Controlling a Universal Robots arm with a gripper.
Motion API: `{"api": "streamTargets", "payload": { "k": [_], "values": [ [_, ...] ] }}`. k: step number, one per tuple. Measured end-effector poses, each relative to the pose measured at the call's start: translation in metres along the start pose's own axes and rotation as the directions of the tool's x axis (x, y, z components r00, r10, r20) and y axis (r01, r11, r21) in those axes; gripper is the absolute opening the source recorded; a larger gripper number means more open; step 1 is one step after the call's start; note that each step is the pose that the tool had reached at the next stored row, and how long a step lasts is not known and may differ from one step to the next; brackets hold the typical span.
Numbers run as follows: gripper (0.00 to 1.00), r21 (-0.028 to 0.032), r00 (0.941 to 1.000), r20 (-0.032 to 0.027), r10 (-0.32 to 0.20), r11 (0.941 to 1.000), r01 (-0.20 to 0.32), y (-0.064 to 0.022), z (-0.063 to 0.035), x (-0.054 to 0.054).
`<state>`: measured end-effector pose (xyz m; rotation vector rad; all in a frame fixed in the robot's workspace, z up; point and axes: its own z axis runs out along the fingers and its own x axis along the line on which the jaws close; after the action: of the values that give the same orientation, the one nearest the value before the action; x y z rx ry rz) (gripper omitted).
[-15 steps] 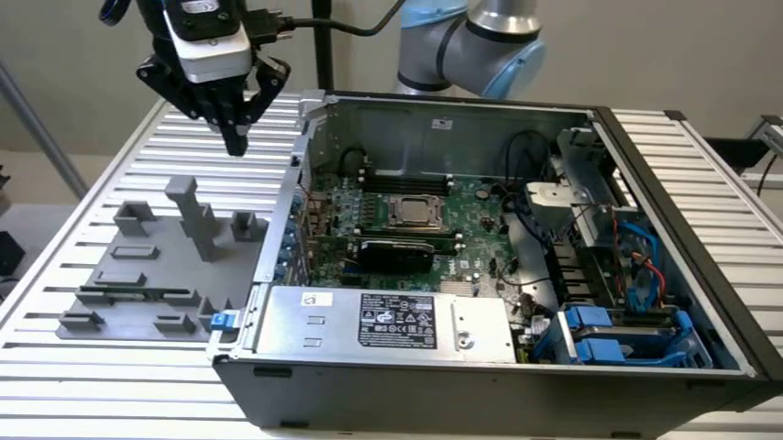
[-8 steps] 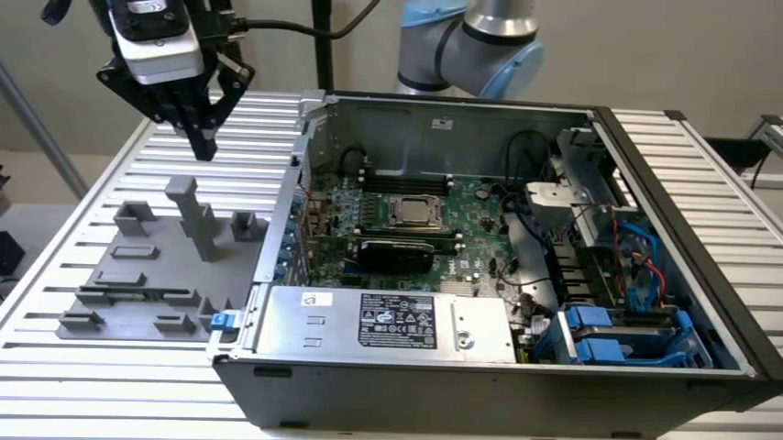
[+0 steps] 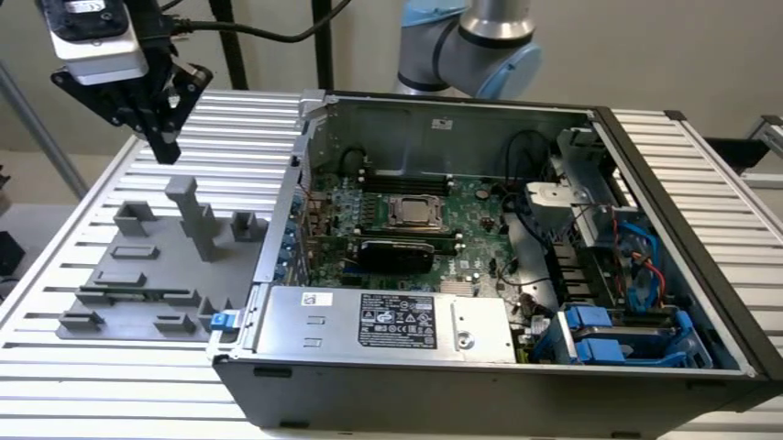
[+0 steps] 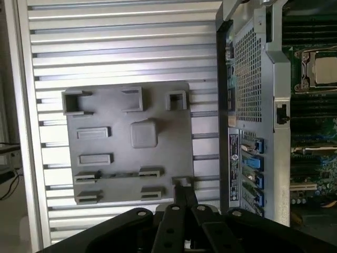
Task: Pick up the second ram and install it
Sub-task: 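Reach for the second ram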
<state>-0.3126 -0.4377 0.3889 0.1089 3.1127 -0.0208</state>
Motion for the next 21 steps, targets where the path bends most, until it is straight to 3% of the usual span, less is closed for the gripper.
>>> {"api": "streamTargets", "payload": {
  "k": [9, 21],
  "values": [
    [0.11, 0.0136, 1.0, 0.0009, 0.0, 0.9999, 0.0, -0.0029, 0.0066, 0.041],
    [0.11, 0.0143, 1.0, 0.0007, 0.0, 0.9999, 0.0, -0.0094, 0.025, 0.096]
  ]
}}
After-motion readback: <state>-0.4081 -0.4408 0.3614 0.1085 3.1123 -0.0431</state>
